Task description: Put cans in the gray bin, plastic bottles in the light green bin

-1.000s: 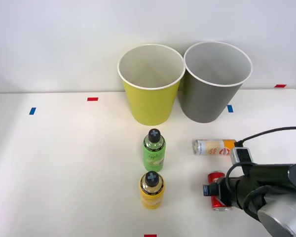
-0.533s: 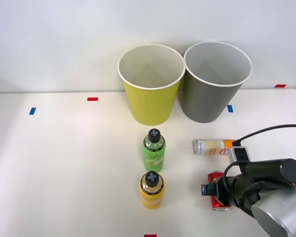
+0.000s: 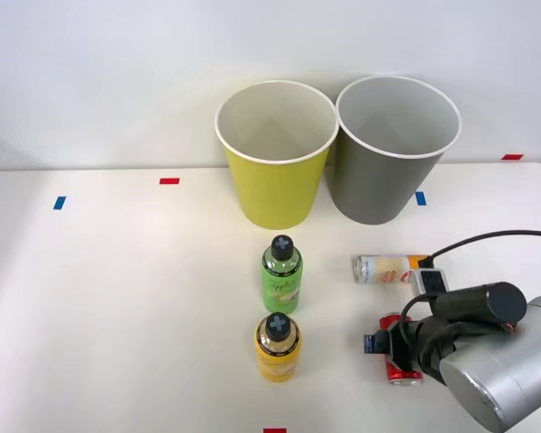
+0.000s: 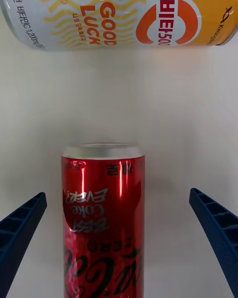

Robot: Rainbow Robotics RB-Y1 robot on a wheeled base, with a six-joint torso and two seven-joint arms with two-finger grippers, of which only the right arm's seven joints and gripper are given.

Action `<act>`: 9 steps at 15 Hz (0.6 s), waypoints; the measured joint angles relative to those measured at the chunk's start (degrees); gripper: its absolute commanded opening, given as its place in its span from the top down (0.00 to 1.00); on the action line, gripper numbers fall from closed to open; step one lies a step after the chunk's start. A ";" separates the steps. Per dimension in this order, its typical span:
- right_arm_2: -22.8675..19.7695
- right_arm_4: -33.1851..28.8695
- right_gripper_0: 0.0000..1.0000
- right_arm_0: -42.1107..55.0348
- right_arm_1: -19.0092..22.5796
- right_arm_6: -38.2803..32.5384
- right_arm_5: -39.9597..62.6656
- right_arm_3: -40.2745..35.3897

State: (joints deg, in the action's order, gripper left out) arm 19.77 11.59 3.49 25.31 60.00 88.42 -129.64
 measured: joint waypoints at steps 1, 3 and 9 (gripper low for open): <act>0.00 -0.07 0.00 -0.40 -0.41 0.15 -0.03 0.72; 0.00 -0.21 0.23 -0.79 -0.87 0.27 -0.06 1.18; 0.00 -0.33 0.93 -0.77 -0.41 1.01 -0.12 1.23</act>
State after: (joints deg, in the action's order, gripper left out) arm 19.77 11.26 2.73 24.90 61.01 88.30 -128.41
